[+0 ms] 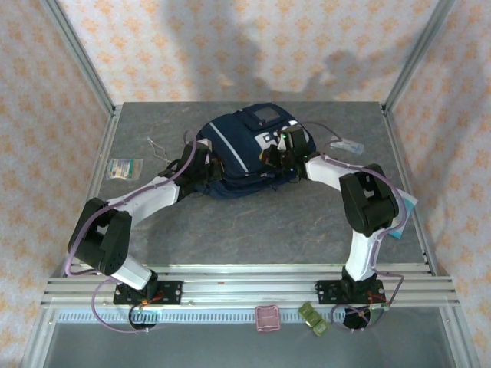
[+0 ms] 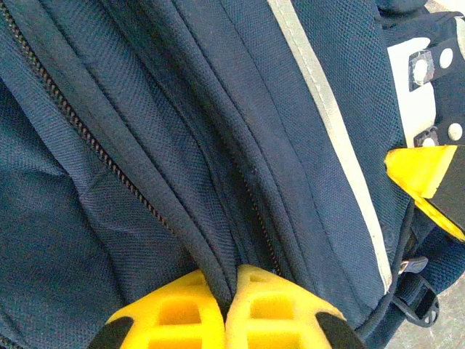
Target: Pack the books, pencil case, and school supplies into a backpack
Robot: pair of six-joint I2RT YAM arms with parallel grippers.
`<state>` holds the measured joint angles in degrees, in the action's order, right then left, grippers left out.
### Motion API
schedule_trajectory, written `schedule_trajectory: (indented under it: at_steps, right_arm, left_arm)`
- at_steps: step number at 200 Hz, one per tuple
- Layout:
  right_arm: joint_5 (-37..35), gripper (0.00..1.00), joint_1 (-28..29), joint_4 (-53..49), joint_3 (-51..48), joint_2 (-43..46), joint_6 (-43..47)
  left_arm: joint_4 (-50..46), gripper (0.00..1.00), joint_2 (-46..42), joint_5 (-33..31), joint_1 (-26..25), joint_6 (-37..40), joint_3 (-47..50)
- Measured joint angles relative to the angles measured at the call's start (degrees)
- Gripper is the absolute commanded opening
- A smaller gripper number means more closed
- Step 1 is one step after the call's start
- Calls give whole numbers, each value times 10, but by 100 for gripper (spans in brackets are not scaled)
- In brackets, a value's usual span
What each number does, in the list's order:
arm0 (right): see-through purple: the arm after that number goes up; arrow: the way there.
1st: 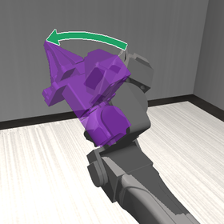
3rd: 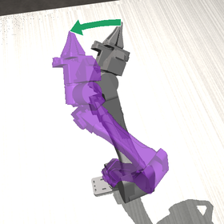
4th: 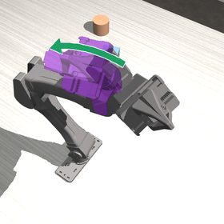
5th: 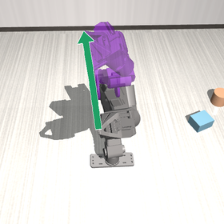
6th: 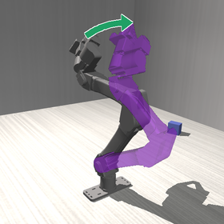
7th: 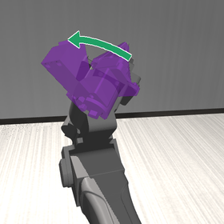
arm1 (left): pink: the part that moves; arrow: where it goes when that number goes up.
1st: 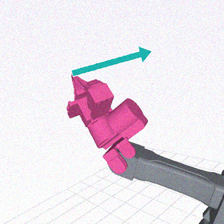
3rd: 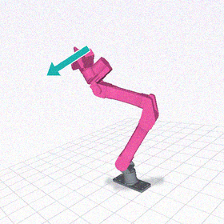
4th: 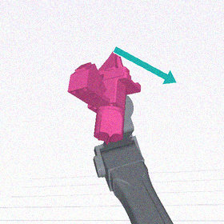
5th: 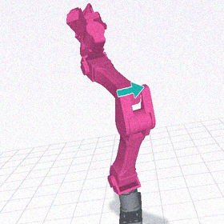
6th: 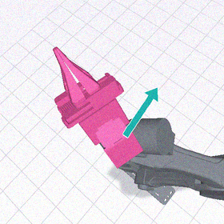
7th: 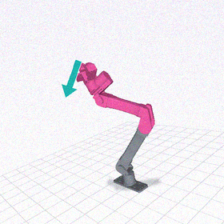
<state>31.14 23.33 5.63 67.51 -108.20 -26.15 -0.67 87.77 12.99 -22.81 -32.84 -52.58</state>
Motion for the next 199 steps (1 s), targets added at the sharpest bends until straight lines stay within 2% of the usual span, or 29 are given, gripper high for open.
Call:
schedule_trajectory:
  at_steps: [25,71,85,106,122,162,181,199]
  right_arm:
    - [0,0,-2,28,-36,30,-2]
    - [-8,0,-9,27,-109,163,-31]
    - [-11,0,-12,14,-118,183,-49]
    - [-14,0,-13,9,-119,189,-83]
    - [-21,0,-13,9,-119,189,-120]
    - [-40,0,-12,9,-119,190,-188]
    - [-51,0,-9,9,-119,192,-226]
    - [-59,0,-6,8,-118,193,-254]
  left_arm:
    - [-3,0,0,1,-1,5,0]
    - [-21,0,28,0,-5,35,-51]
    - [-21,7,43,-2,-4,45,-75]
    - [-19,31,57,-21,-4,66,-99]
    - [-15,41,57,-37,-2,71,-107]
    - [12,50,45,-51,-2,64,-89]
    - [23,51,-36,-64,-25,46,-14]
    - [29,51,-100,-75,-65,32,11]
